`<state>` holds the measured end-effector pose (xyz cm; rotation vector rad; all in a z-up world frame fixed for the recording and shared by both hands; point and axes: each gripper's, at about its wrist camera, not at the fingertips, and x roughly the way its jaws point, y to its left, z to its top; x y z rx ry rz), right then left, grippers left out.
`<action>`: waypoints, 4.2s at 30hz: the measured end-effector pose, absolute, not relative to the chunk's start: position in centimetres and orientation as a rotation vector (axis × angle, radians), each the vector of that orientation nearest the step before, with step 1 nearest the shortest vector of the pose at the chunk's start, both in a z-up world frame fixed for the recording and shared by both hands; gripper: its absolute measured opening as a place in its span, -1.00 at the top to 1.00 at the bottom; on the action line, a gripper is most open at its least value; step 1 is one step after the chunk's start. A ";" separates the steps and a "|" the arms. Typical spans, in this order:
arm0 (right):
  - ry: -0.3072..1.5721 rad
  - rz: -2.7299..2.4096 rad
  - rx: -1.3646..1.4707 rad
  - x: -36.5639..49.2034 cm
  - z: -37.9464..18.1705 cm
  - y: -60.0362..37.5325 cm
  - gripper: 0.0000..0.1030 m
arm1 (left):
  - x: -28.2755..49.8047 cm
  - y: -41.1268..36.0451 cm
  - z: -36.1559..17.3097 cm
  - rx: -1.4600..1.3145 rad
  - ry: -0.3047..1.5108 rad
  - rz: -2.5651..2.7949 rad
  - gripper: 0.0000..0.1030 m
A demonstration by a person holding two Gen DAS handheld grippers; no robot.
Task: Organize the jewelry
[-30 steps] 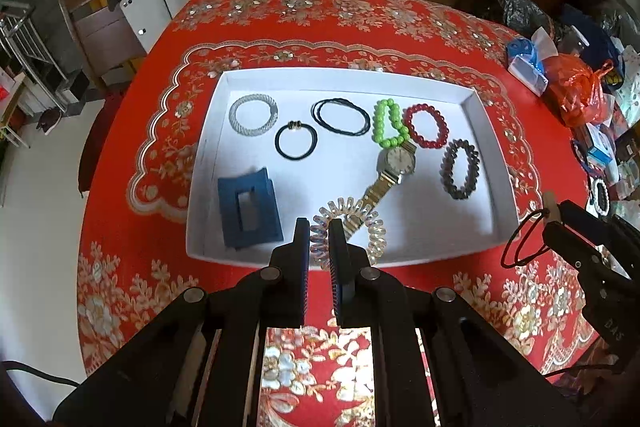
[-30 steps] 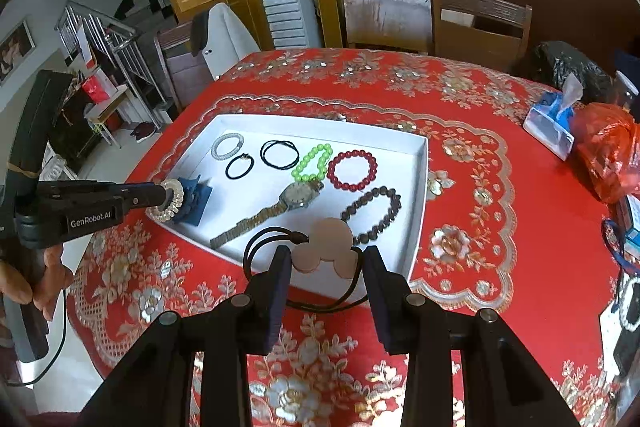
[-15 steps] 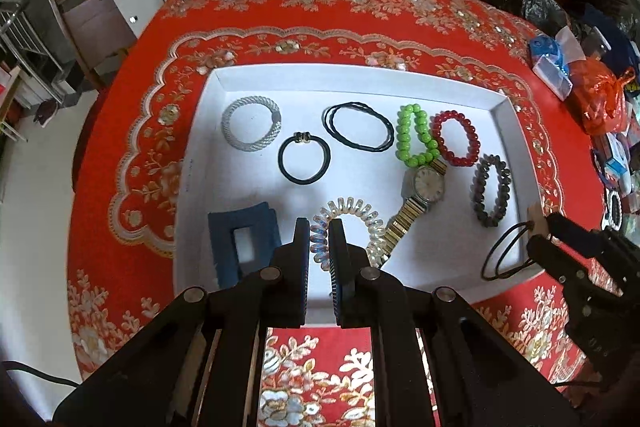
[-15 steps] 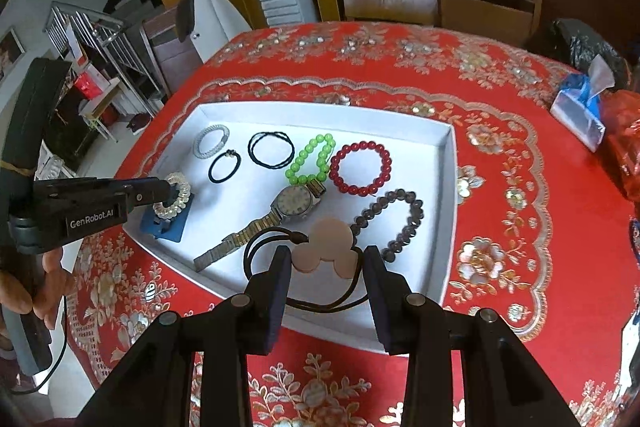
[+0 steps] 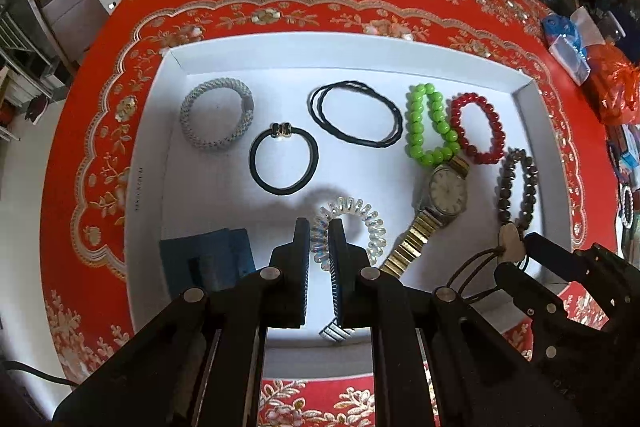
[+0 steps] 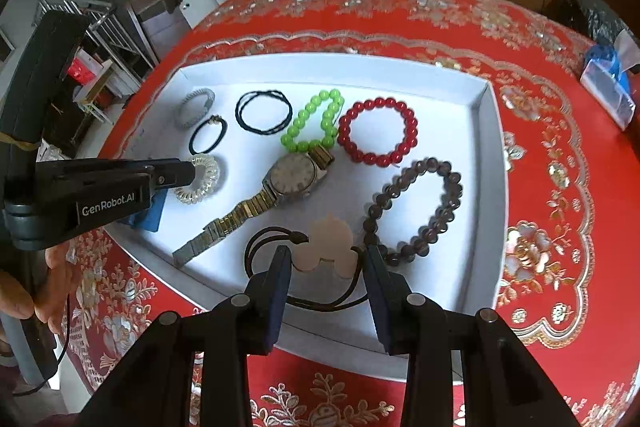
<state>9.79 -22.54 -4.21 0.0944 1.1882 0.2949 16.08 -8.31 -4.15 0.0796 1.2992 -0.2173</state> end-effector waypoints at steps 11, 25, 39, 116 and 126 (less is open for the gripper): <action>1.220 0.279 0.070 10.8 -5.7 -22.0 0.31 | 17.0 -8.3 -5.5 0.085 1.318 -0.200 0.85; 1.221 0.277 0.056 10.7 -5.6 -21.8 0.09 | 16.7 -8.6 -5.5 0.125 1.306 -0.169 0.61; 1.130 0.209 0.177 8.5 -2.1 -25.2 0.07 | 14.2 -6.9 -2.2 0.044 1.245 -0.152 -0.03; 0.949 0.259 0.128 -7.1 5.5 -22.9 -0.38 | -5.5 -5.0 7.2 0.076 0.962 -0.018 -0.03; 0.959 0.266 0.129 -6.6 5.2 -22.4 -0.38 | -4.8 -4.7 6.9 0.091 0.963 -0.012 -0.03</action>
